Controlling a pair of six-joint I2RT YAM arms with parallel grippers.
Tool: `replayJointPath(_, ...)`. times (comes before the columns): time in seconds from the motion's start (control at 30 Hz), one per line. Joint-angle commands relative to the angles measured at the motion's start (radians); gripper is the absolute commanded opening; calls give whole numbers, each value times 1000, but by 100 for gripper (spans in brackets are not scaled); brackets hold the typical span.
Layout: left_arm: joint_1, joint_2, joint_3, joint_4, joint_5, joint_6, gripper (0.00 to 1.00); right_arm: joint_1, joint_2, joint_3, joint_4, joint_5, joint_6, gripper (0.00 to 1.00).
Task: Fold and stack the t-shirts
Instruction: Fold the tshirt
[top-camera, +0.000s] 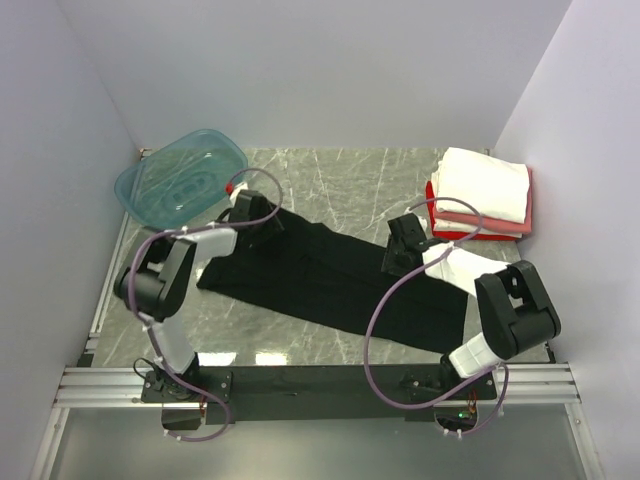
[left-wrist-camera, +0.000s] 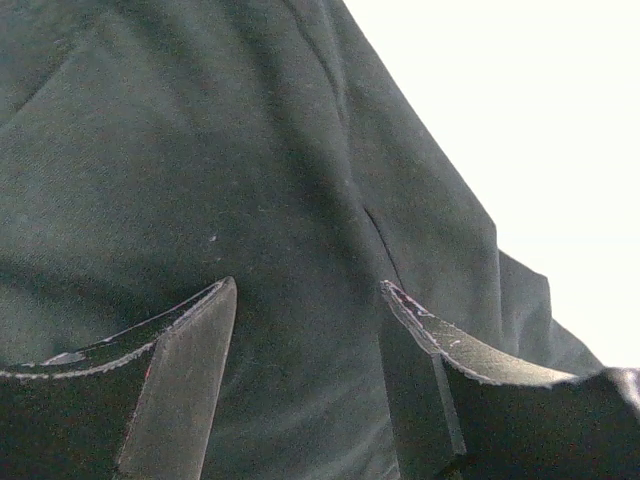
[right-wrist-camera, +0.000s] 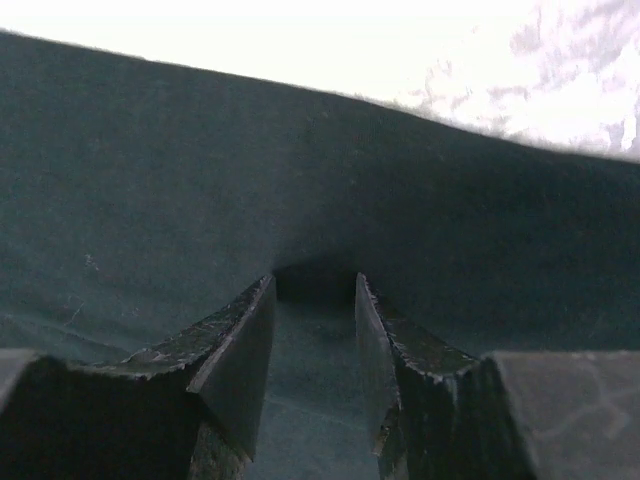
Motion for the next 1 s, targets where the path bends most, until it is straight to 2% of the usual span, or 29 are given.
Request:
replayJointPath(0.0, -10, 130, 83, -124, 40, 39, 65, 18, 30, 45, -28, 50, 17, 45)
replayJointPath(0.33, -8, 319, 440, -270, 2, 74, 65, 65, 37, 80, -110, 70, 31, 45)
replayJointPath(0.57, -2, 498, 712, -374, -2, 107, 66, 122, -25, 43, -143, 52, 63, 45)
replayJointPath(0.73, -2, 598, 870, -373, 44, 140, 66, 148, -63, 25, -135, 1, 75, 46)
replayJointPath(0.97, -10, 704, 1054, -353, 136, 200, 68, 196, -8, 54, -86, -100, 87, 46)
